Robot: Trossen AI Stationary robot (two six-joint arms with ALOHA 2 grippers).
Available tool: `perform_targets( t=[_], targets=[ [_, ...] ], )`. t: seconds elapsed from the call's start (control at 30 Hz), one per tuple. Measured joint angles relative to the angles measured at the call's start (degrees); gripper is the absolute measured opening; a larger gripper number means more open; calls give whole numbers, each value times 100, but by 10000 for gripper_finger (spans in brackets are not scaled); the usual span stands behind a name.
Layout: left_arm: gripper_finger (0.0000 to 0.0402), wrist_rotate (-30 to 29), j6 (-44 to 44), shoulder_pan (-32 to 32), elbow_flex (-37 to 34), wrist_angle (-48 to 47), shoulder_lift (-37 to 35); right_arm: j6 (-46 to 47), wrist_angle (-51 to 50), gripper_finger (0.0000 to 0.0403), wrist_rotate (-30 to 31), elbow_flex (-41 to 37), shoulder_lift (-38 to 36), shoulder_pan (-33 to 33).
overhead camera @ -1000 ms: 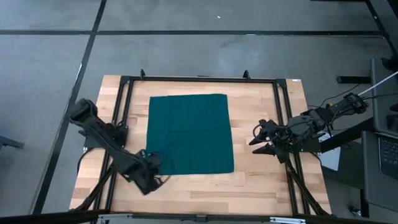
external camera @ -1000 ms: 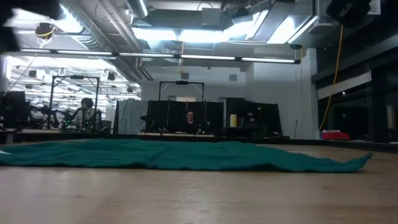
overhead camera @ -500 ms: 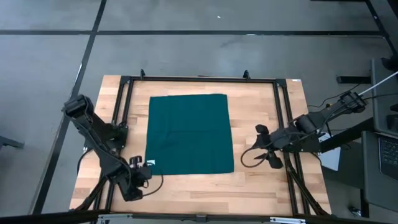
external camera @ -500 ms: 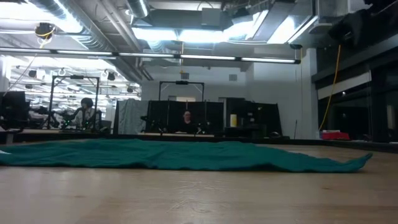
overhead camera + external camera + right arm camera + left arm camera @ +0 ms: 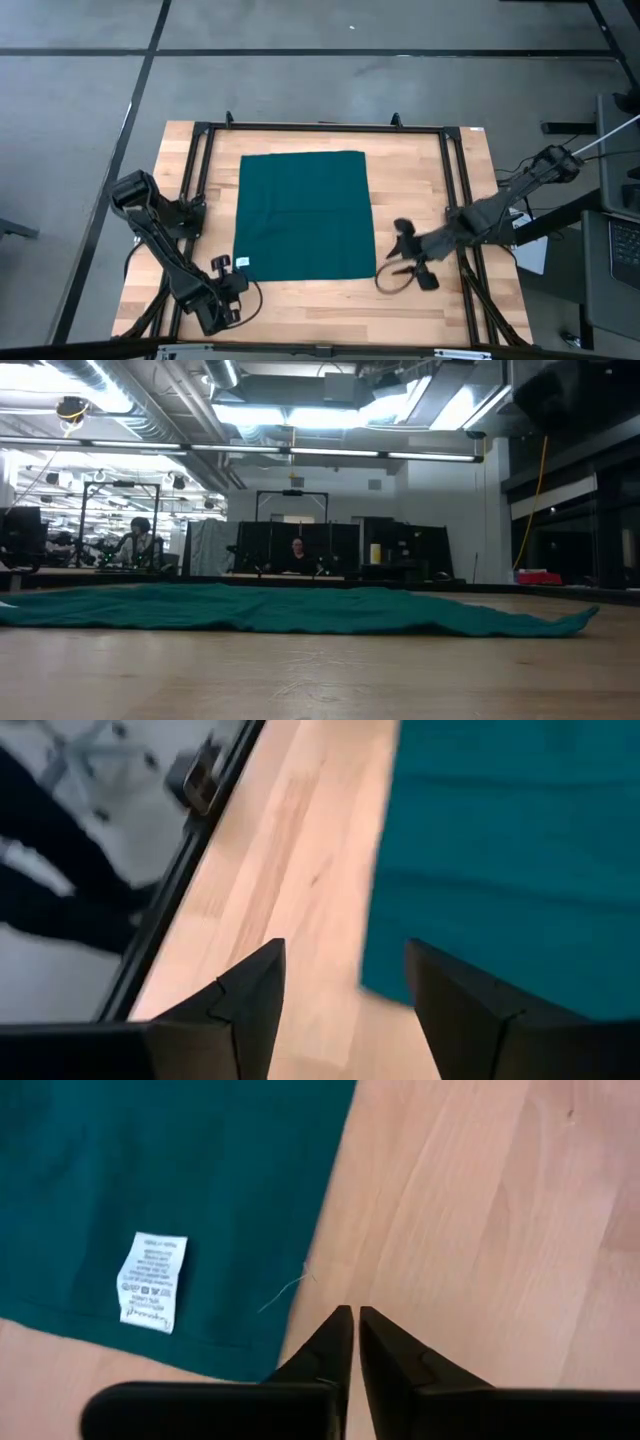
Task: Fold microfiber towels
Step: Fold the green towel
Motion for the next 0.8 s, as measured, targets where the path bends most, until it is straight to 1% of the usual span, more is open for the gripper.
perform_targets(
  t=[0.13,0.27,0.37,0.5,0.57,0.67,0.8],
  targets=[
    [3,-64,-174,-119,0,-152,-26,4,78,190,88,-7,428,195],
    [5,-100,-669,-355,0,-522,-42,-266,562,181,711,-4,842,255],
    [7,-158,-1081,-548,0,-755,-42,-370,760,176,996,-4,1241,224],
    [3,-254,-1466,-774,0,-939,-42,-32,805,171,1043,-9,1613,178],
    [2,-307,-1618,-880,0,-971,-42,105,913,168,1203,-8,1723,193],
    [3,-323,-1772,-1008,0,-1011,-40,284,1392,163,1320,-204,1824,207],
    [4,-321,-2055,-1175,0,-1211,-39,727,1950,154,1226,-628,1976,253]
  ],
)
